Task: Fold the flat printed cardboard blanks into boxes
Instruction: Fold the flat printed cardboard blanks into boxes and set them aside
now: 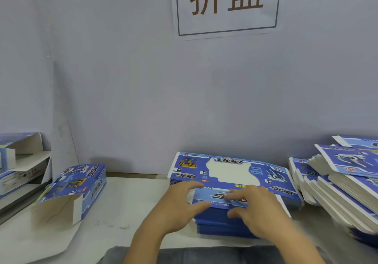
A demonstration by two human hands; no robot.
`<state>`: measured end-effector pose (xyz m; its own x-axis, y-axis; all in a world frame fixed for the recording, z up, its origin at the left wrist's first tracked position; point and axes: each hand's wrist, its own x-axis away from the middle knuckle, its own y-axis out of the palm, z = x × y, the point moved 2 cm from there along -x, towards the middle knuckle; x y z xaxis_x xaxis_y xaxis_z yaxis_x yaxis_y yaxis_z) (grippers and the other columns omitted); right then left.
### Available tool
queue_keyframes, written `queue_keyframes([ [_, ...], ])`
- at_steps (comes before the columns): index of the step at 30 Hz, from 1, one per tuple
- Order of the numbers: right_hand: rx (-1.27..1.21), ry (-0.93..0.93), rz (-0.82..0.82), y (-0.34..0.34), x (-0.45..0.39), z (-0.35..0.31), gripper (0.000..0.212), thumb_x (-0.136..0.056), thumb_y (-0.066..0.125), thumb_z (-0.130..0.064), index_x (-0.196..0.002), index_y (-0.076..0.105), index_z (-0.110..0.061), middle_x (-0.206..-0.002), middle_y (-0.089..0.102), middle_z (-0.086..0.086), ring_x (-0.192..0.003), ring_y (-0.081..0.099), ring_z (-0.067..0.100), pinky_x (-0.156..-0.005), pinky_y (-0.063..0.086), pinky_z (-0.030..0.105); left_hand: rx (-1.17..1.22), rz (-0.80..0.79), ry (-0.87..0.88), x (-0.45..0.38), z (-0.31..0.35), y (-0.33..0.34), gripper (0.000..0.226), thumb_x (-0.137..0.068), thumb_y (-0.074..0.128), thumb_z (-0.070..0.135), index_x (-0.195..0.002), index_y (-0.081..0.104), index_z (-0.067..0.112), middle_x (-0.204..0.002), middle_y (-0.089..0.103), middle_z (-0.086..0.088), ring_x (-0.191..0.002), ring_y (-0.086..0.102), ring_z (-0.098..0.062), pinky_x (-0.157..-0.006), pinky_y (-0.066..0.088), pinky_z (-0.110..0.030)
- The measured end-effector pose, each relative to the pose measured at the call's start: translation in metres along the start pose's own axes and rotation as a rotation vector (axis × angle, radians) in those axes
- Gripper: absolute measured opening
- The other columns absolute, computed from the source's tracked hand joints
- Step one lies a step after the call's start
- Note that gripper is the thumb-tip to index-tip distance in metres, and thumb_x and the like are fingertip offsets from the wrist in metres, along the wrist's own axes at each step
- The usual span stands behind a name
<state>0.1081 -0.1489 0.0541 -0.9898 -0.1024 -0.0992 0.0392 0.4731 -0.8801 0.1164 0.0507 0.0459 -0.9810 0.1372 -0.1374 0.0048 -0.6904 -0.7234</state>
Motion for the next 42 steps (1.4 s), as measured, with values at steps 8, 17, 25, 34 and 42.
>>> queue_keyframes([
  [8, 0.030, -0.045, 0.024, -0.003, 0.000, 0.001, 0.031, -0.094, 0.064, -0.041, -0.125, 0.064, -0.047, -0.136, 0.055, -0.009, -0.122, 0.049, 0.015, -0.091, 0.049, 0.026, 0.142, 0.127, 0.038, -0.003, -0.005, -0.008, 0.035, -0.093, 0.066, 0.044, -0.126, 0.057, 0.039, -0.121, 0.054, 0.018, -0.112, 0.053, 0.000, -0.079, 0.044, -0.008],
  [17, -0.167, -0.226, 0.536, -0.017, 0.003, -0.006, 0.028, -0.100, 0.055, -0.018, -0.122, 0.071, -0.024, -0.106, 0.074, -0.004, -0.089, 0.064, 0.011, -0.076, 0.058, 0.031, 0.500, 0.600, 0.109, -0.004, 0.001, -0.025, 0.028, -0.099, 0.054, 0.035, -0.126, 0.047, 0.040, -0.129, 0.049, 0.015, -0.116, 0.050, -0.005, -0.070, 0.053, -0.012],
  [25, -0.357, -0.488, 1.205, -0.074, 0.031, -0.027, 0.024, -0.100, 0.051, -0.017, -0.101, 0.072, -0.006, -0.063, 0.055, -0.009, -0.063, 0.051, 0.008, -0.054, 0.034, 0.004, 0.779, 0.595, 0.128, 0.002, 0.011, -0.032, 0.052, -0.079, 0.053, 0.050, -0.128, 0.047, 0.035, -0.120, 0.054, 0.018, -0.110, 0.059, -0.011, -0.052, 0.047, -0.005],
  [34, -0.831, -0.406, 0.846, -0.088, 0.032, -0.033, 0.016, -0.102, 0.054, -0.026, -0.093, 0.067, -0.024, -0.076, 0.073, -0.003, -0.062, 0.068, 0.009, -0.052, 0.056, 0.024, 0.968, 0.427, 0.302, 0.029, 0.061, -0.060, 0.057, -0.064, 0.072, 0.061, -0.107, 0.067, 0.024, -0.097, 0.078, -0.001, -0.084, 0.077, -0.025, -0.061, 0.061, -0.033],
  [42, -0.996, -0.429, 0.466, -0.062, 0.026, -0.041, 0.033, -0.091, 0.056, -0.049, -0.110, 0.058, -0.023, -0.101, 0.075, -0.007, -0.089, 0.075, 0.016, -0.064, 0.062, 0.035, 0.960, 0.453, 0.192, 0.033, 0.067, -0.053, 0.061, -0.059, 0.073, 0.054, -0.109, 0.062, 0.021, -0.089, 0.078, -0.004, -0.074, 0.077, -0.027, -0.055, 0.060, -0.032],
])
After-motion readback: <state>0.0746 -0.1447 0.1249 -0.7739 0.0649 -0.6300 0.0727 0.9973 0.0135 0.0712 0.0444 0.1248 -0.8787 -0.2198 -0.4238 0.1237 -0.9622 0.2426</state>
